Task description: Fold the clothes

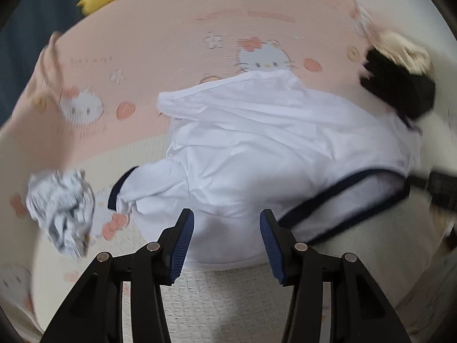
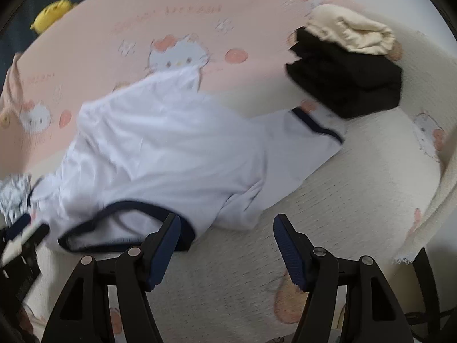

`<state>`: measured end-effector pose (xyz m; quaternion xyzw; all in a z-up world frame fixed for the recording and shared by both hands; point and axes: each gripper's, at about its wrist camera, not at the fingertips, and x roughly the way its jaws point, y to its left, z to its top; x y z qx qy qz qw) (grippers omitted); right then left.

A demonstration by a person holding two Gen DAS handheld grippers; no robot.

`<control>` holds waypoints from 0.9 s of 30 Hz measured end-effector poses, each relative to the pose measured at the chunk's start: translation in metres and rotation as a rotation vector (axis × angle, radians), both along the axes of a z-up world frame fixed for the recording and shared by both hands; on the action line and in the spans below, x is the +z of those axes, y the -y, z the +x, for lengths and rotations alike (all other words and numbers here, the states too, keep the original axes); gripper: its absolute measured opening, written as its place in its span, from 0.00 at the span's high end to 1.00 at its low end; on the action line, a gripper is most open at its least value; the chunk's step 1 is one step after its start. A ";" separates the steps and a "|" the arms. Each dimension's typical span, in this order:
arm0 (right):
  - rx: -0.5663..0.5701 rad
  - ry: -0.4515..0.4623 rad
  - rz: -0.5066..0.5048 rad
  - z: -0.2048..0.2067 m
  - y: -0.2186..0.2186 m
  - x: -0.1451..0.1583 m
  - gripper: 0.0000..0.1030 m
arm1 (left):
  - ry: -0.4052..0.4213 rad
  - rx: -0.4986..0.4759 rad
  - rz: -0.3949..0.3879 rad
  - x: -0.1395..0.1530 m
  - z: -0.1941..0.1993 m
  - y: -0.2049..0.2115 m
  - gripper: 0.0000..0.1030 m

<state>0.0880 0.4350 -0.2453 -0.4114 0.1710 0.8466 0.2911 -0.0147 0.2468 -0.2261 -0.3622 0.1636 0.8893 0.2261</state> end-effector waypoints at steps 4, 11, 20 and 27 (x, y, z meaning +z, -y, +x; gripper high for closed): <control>0.030 0.076 0.050 -0.011 0.008 -0.012 0.35 | 0.036 -0.017 -0.016 -0.008 -0.001 -0.008 0.57; -0.006 0.083 0.059 -0.009 0.001 -0.016 0.35 | 0.064 -0.086 -0.118 -0.033 0.009 -0.032 0.57; 0.092 0.191 0.353 -0.038 0.032 -0.022 0.35 | -0.249 -0.112 -0.428 -0.061 0.018 -0.069 0.49; 0.163 0.246 0.499 -0.052 0.051 -0.037 0.35 | -0.251 -0.063 -0.392 -0.061 0.014 -0.058 0.42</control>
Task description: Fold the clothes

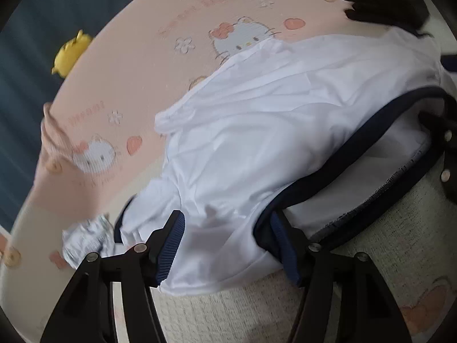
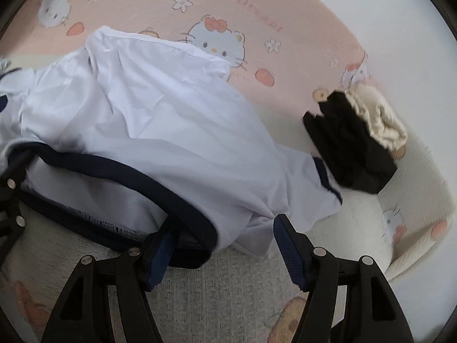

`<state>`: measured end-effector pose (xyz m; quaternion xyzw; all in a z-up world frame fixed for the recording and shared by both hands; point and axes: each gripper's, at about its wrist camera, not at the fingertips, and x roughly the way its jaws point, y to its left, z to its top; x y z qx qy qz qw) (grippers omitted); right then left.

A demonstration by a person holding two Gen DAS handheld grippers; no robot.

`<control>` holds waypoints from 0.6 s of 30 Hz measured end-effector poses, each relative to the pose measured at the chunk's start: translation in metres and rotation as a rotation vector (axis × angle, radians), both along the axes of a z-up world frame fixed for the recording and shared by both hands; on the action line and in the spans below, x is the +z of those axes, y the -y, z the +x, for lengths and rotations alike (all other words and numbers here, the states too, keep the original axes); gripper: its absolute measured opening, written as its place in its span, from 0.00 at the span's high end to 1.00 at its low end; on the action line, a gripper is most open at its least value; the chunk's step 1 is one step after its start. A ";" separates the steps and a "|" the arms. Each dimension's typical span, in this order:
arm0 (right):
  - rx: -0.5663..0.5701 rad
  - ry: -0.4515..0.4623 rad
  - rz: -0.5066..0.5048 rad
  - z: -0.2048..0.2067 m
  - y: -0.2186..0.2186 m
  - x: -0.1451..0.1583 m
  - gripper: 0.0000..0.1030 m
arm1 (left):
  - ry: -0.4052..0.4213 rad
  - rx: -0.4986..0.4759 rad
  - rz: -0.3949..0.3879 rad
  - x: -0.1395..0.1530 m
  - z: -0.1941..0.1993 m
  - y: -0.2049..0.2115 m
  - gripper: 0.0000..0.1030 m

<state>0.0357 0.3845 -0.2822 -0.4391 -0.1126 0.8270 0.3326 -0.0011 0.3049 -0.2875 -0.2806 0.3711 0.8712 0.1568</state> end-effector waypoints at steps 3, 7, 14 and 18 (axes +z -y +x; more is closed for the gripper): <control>0.003 -0.016 -0.022 0.001 -0.003 -0.002 0.36 | -0.031 -0.038 -0.034 -0.003 0.006 -0.002 0.42; 0.012 -0.041 -0.094 0.003 -0.006 -0.002 0.55 | -0.045 -0.042 -0.004 -0.004 0.012 0.007 0.41; 0.010 0.001 -0.016 0.002 0.012 -0.007 0.92 | -0.066 -0.078 -0.049 -0.011 0.021 0.012 0.73; -0.029 -0.075 -0.092 0.016 0.007 0.015 0.92 | -0.099 -0.114 -0.088 -0.013 0.038 0.022 0.76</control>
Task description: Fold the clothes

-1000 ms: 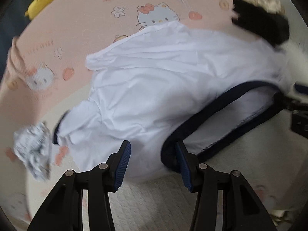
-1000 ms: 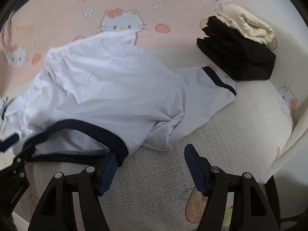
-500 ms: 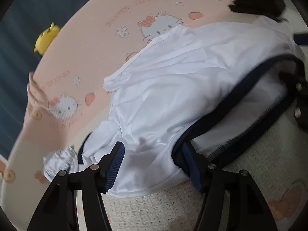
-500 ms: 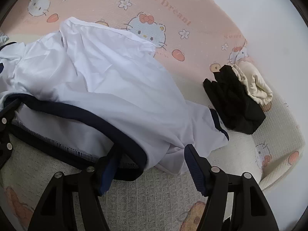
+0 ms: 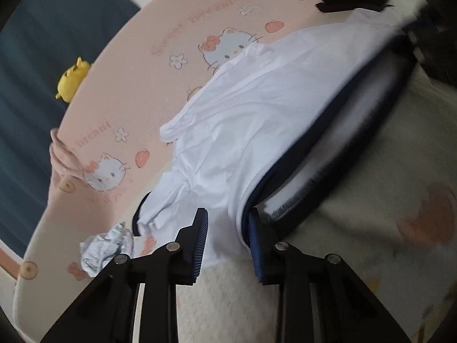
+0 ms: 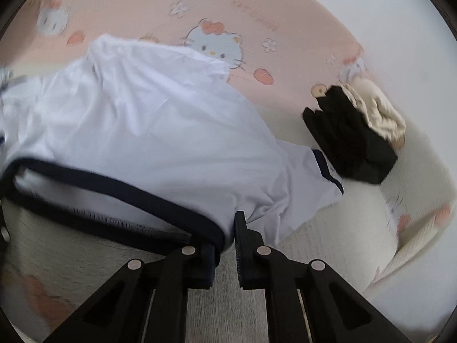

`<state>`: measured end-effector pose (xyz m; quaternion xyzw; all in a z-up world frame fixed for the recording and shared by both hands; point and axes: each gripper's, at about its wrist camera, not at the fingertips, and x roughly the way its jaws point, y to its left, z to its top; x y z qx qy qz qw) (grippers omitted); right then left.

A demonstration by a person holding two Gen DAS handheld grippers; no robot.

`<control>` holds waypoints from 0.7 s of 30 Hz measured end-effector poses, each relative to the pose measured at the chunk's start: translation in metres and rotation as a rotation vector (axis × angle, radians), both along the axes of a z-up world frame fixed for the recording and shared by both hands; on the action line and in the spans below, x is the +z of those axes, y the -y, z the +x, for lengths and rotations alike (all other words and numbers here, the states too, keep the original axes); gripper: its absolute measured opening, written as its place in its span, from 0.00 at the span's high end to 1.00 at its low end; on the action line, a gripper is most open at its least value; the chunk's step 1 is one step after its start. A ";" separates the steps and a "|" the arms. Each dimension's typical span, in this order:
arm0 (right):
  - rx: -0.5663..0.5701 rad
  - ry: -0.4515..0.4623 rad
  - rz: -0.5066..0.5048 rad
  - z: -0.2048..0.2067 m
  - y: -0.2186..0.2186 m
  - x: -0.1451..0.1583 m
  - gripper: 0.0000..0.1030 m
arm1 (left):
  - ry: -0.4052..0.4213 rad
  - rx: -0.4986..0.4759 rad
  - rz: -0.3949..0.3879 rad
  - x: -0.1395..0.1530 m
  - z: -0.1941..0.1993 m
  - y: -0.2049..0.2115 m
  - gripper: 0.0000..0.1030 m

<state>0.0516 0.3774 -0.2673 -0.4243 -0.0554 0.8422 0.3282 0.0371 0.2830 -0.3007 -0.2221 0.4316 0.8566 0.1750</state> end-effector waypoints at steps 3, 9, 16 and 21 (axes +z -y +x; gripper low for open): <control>0.008 -0.032 -0.056 0.009 0.003 0.014 0.93 | 0.023 -0.001 0.002 0.002 0.010 0.010 0.79; 0.028 0.059 -0.201 0.009 0.001 -0.004 0.96 | 0.086 0.028 0.026 0.005 0.006 0.017 0.79; 0.017 0.042 -0.332 0.015 -0.010 -0.008 0.93 | 0.233 0.036 0.182 0.016 -0.007 0.031 0.79; 0.039 0.036 -0.369 0.019 -0.011 -0.001 0.73 | 0.402 0.037 0.353 0.039 -0.008 0.048 0.41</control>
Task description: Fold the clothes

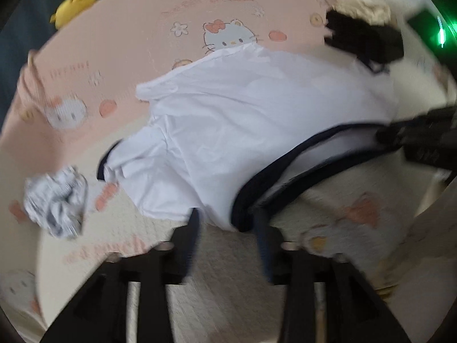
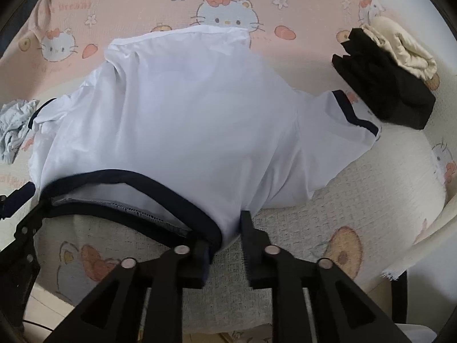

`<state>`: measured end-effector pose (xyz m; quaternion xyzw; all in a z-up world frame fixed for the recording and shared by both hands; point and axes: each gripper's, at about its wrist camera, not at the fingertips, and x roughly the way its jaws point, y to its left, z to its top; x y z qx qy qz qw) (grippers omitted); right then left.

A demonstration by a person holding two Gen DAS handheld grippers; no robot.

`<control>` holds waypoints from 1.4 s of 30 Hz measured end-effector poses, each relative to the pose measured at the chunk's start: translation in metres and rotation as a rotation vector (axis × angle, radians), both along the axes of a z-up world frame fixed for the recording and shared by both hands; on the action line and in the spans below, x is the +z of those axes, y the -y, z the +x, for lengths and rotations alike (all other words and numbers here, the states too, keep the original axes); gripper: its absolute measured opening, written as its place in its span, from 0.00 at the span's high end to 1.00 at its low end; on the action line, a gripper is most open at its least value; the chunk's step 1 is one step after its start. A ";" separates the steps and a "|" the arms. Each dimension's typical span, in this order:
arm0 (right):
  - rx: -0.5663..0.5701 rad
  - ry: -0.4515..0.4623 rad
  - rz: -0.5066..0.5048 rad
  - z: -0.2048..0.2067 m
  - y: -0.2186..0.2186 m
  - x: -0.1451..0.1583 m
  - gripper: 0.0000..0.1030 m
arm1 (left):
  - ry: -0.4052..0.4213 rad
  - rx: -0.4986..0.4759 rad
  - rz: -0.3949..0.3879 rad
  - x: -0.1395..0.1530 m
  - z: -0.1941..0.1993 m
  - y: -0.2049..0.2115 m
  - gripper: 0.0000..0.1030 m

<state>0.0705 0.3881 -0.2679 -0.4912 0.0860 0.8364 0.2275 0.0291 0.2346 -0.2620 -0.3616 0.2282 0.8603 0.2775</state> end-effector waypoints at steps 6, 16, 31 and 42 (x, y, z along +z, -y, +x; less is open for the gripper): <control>0.009 -0.150 -0.169 0.022 -0.014 0.026 0.48 | 0.056 0.098 0.123 0.027 -0.007 0.024 0.29; -0.138 -0.195 -0.280 0.041 -0.055 0.026 0.43 | 0.092 0.201 0.092 0.018 -0.034 0.030 0.29; -0.442 -0.418 -0.772 0.071 -0.137 -0.023 0.43 | 0.448 0.439 0.412 -0.003 -0.092 0.095 0.29; -0.595 -0.557 -0.945 0.076 -0.153 -0.042 0.43 | 0.627 0.539 0.639 -0.018 -0.110 0.103 0.29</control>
